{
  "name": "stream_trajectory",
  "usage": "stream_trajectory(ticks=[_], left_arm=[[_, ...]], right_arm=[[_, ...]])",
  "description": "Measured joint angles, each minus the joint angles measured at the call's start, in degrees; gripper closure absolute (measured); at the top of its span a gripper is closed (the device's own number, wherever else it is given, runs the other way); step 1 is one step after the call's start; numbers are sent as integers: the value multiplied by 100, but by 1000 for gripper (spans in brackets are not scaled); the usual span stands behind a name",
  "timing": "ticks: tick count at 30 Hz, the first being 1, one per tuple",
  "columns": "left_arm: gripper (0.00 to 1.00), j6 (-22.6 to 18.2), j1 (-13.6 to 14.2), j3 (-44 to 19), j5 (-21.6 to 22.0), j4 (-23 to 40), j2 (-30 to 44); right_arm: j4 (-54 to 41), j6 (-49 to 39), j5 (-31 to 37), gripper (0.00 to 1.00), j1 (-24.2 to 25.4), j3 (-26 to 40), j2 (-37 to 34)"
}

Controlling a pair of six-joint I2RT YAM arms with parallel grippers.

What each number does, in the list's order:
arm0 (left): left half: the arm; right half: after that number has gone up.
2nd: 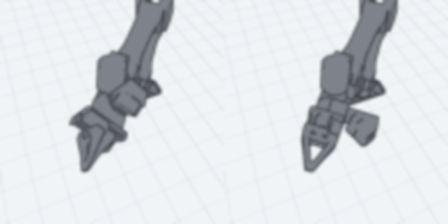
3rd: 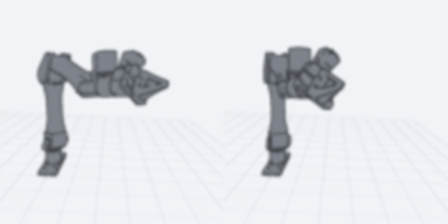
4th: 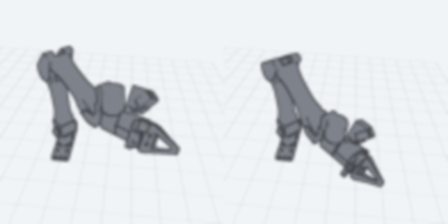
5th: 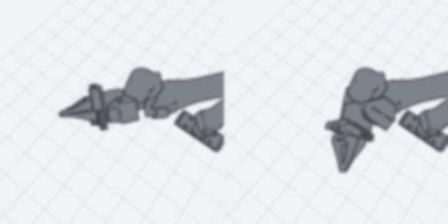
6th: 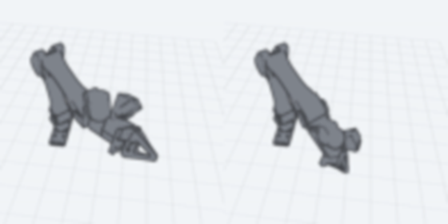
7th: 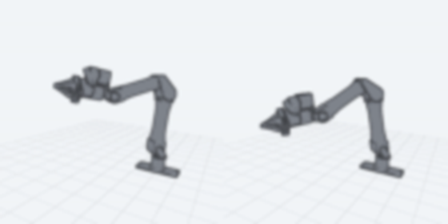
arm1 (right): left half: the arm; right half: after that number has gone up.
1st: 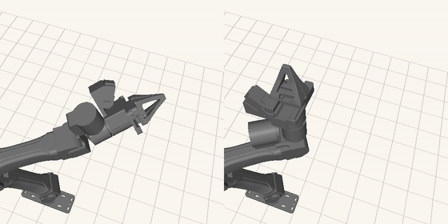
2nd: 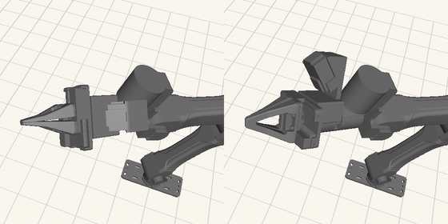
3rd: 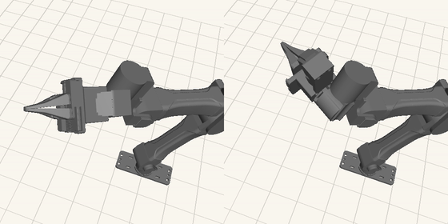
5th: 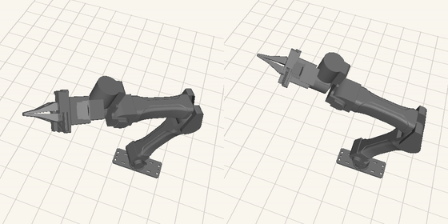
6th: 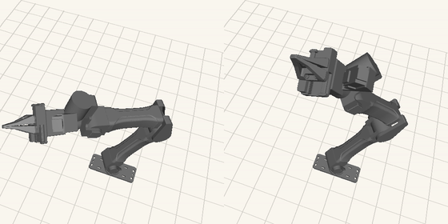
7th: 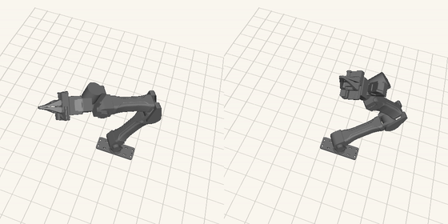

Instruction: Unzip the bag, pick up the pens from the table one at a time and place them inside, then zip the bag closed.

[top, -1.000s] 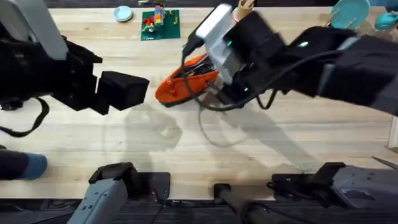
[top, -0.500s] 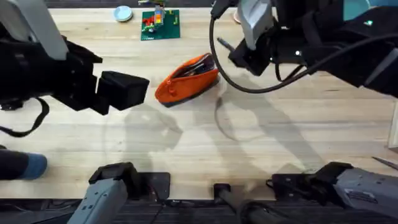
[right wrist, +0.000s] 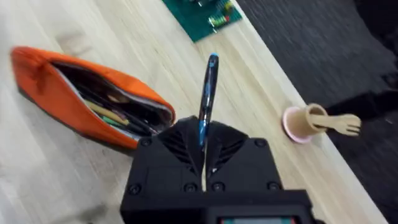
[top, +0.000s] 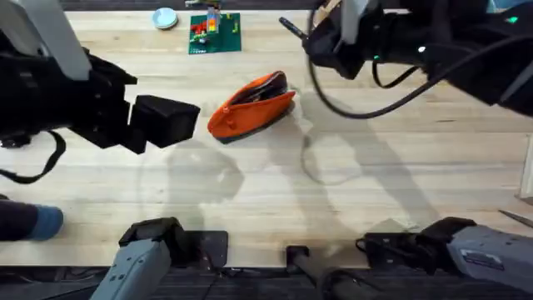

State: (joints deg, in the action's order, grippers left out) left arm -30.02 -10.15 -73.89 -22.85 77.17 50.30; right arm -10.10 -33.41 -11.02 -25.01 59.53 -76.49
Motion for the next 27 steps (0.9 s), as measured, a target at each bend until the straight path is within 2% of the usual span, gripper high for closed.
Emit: stream_trajectory(ticks=[5,10,17,27], left_arm=[[7,0,0,0,0,0,0],[6,0,0,0,0,0,0],[6,0,0,0,0,0,0],[7,0,0,0,0,0,0]], right_arm=[[151,-6,-1093,969,537,0,0],[398,-195,-2066,969,747,0,-2],[560,-1299,-3039,969,745,0,-356],[916,-3208,-3849,968,745,0,-1259]])
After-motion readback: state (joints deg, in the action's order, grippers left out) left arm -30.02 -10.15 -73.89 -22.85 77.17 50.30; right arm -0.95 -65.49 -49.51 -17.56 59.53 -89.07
